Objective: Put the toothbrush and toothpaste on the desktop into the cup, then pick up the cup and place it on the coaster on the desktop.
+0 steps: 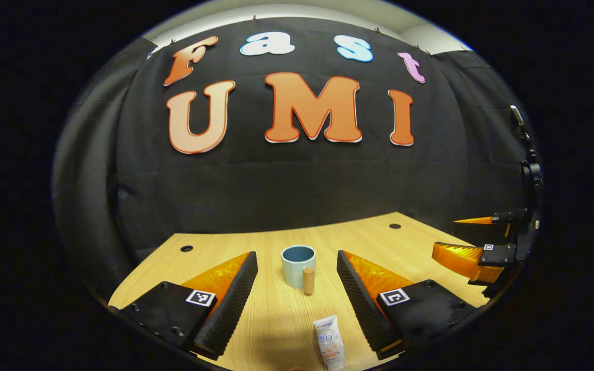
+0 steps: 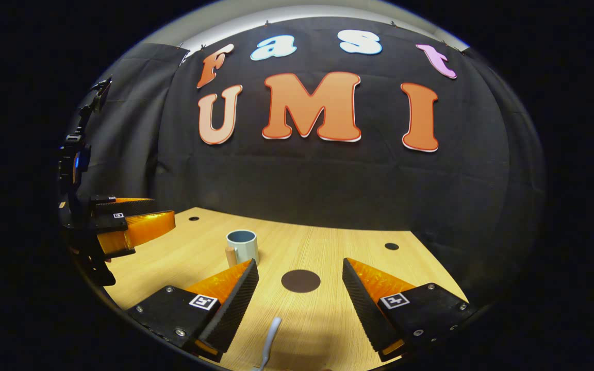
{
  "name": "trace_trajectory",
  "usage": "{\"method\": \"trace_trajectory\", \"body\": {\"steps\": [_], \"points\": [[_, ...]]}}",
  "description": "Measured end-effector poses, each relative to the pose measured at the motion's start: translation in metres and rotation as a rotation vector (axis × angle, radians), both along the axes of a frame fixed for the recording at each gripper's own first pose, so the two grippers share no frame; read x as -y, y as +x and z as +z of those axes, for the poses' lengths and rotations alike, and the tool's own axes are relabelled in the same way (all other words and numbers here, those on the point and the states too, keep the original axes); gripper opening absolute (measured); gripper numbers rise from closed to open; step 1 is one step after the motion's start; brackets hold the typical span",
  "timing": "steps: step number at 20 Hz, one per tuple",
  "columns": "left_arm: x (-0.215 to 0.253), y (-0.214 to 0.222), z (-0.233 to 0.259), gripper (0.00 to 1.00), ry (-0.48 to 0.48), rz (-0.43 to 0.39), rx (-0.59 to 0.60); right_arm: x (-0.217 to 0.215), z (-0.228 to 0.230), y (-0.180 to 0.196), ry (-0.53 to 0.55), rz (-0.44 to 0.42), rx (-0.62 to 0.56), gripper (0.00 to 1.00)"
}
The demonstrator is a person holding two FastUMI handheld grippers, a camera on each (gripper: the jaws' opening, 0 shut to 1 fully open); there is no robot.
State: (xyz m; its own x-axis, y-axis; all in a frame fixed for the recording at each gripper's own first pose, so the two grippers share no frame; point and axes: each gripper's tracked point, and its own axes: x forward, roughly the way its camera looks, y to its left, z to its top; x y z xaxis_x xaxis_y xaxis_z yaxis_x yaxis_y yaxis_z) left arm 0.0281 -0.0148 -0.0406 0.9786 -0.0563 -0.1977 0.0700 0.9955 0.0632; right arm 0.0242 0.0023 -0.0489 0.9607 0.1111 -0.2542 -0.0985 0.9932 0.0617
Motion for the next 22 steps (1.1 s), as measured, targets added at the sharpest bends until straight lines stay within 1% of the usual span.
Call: {"method": "trace_trajectory", "body": {"steps": [2, 5, 8, 11, 13, 15, 16, 17, 18, 19, 22], "points": [[-0.002, 0.004, -0.016, 1.00, 0.005, 0.006, -0.063, -0.006, -0.010, -0.002, 0.015, 0.030, -0.054, 0.99], [0.008, 0.007, -0.039, 1.00, -0.033, -0.022, -0.169, -0.012, -0.027, -0.006, 0.030, 0.064, -0.148, 0.99], [0.016, 0.012, -0.060, 1.00, -0.072, -0.048, -0.304, -0.011, -0.049, -0.008, 0.012, 0.072, -0.260, 0.99], [0.019, 0.017, -0.073, 1.00, -0.078, -0.057, -0.455, -0.020, -0.068, -0.014, 0.016, 0.119, -0.372, 0.99], [0.026, 0.014, -0.072, 0.99, -0.114, -0.109, -0.554, -0.026, -0.076, -0.019, 0.016, 0.152, -0.441, 0.98], [0.029, 0.005, -0.073, 0.98, -0.134, -0.136, -0.692, -0.031, -0.089, -0.023, 0.000, 0.171, -0.529, 0.96], [0.034, 0.005, -0.074, 0.99, -0.133, -0.138, -0.747, -0.033, -0.097, -0.025, -0.015, 0.187, -0.573, 0.96], [0.031, 0.006, -0.072, 0.98, -0.116, -0.133, -0.801, -0.039, -0.103, -0.028, -0.021, 0.199, -0.603, 0.95], [0.028, 0.008, -0.069, 0.98, -0.110, -0.135, -0.830, -0.043, -0.109, -0.030, -0.021, 0.210, -0.633, 0.95], [0.029, 0.010, -0.066, 0.98, -0.111, -0.138, -0.855, -0.045, -0.111, -0.034, -0.015, 0.217, -0.667, 0.93], [0.023, 0.008, -0.062, 0.98, -0.105, -0.107, -0.946, -0.052, -0.119, -0.044, 0.038, 0.232, -0.784, 0.90]]}}
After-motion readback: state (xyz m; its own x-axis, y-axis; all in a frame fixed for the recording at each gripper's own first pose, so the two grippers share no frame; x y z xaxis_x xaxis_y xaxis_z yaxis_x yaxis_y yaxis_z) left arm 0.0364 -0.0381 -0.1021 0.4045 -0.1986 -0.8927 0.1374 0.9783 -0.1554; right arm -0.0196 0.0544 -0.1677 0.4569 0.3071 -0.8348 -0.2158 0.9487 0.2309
